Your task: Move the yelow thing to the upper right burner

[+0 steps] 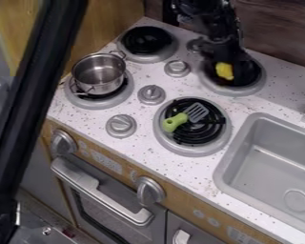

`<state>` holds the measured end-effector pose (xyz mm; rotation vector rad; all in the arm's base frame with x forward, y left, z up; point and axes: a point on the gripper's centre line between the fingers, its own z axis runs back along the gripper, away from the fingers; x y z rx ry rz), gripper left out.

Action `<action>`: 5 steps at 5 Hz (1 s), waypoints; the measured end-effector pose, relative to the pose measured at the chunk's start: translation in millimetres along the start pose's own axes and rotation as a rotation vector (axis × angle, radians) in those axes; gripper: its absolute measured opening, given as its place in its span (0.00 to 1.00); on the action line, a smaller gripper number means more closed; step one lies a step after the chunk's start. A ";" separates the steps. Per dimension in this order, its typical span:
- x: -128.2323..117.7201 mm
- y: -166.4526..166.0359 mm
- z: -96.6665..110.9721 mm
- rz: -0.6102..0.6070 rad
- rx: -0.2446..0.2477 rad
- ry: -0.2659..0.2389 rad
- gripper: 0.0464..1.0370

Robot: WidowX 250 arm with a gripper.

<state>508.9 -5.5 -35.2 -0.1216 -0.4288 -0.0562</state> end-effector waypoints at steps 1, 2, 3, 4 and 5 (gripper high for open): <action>7.0 -1.3 -4.5 0.007 0.012 -0.012 0.74; 2.2 0.2 -4.7 0.016 0.019 -0.026 0.79; -3.8 -3.9 0.1 0.015 0.042 -0.019 0.96; -13.1 -2.9 17.9 0.023 0.066 -0.032 0.96; -12.3 0.0 51.6 0.019 0.105 -0.057 0.96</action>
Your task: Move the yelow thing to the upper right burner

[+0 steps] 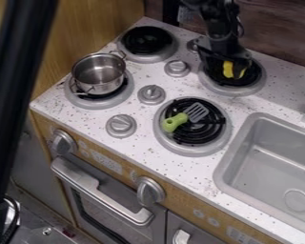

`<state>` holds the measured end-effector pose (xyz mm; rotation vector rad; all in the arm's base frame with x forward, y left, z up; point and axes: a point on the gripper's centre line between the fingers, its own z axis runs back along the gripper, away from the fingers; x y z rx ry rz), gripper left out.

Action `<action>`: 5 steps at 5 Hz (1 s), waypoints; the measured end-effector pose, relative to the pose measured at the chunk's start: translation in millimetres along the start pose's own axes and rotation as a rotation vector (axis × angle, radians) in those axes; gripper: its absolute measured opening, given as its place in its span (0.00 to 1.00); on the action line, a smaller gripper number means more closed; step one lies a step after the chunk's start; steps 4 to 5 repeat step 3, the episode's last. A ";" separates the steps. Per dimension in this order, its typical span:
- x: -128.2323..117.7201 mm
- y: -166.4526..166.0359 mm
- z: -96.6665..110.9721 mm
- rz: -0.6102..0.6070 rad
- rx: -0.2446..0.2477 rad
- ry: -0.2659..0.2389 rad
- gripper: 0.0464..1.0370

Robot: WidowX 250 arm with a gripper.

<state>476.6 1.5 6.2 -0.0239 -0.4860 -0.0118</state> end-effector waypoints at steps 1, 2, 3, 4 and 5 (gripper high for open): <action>-22.4 7.5 24.7 0.010 0.031 0.081 0.96; -50.6 16.3 33.3 0.002 0.060 0.220 0.96; -67.5 23.9 38.6 0.025 0.066 0.327 0.96; -67.5 23.9 38.6 0.025 0.066 0.327 0.96; -67.5 23.9 38.6 0.025 0.066 0.327 0.96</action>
